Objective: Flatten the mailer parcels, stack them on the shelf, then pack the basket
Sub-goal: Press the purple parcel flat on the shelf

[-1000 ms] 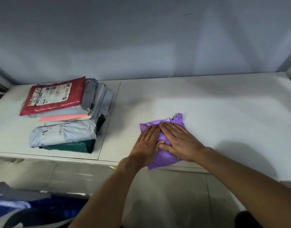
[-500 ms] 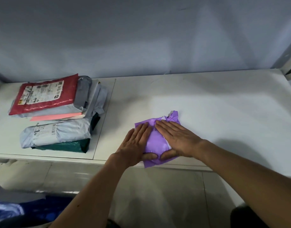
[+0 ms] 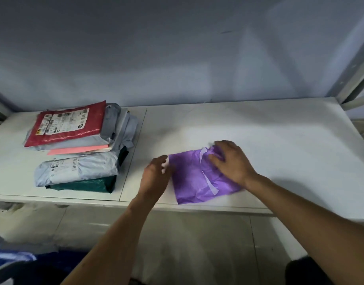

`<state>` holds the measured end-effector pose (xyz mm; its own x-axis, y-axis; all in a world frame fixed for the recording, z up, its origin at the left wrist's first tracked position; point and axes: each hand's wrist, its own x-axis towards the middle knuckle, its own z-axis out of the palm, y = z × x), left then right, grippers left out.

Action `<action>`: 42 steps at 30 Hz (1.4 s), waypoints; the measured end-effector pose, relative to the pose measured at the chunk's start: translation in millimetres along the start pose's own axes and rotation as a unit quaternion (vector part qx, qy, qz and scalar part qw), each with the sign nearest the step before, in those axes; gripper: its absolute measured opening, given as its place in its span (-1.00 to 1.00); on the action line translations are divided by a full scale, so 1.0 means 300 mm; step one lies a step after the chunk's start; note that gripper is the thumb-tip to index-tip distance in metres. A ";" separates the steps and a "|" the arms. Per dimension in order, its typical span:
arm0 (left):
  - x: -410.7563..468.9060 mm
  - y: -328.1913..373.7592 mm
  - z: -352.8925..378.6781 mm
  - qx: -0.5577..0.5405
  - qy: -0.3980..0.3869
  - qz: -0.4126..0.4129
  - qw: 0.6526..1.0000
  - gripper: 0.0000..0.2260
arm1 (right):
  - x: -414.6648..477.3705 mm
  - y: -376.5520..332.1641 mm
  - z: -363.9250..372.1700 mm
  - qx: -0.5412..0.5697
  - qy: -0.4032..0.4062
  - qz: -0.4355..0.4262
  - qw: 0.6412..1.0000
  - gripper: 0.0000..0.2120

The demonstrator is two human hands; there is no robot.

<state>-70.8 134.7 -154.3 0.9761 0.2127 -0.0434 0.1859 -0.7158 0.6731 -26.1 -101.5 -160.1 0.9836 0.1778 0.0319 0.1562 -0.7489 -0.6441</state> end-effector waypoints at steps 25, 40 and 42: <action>0.032 0.134 -0.136 -0.553 -0.041 -0.158 0.817 -0.78 | 0.041 -0.154 -0.195 0.360 -0.041 0.102 0.926 -0.83; 0.049 0.092 0.106 0.162 0.039 0.214 0.962 -0.60 | 0.015 -0.068 0.079 -0.135 0.055 -0.139 0.980 -0.64; 0.070 0.077 0.173 0.204 -0.029 0.211 0.956 -0.47 | 0.045 -0.075 0.142 -0.163 0.009 -0.153 0.975 -0.57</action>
<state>-40.2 88.1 -178.0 0.9764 -0.1795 0.1199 -0.2078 -0.9322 0.2964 -20.3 -54.8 -177.7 0.8870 0.4164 0.1998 0.4608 -0.8261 -0.3244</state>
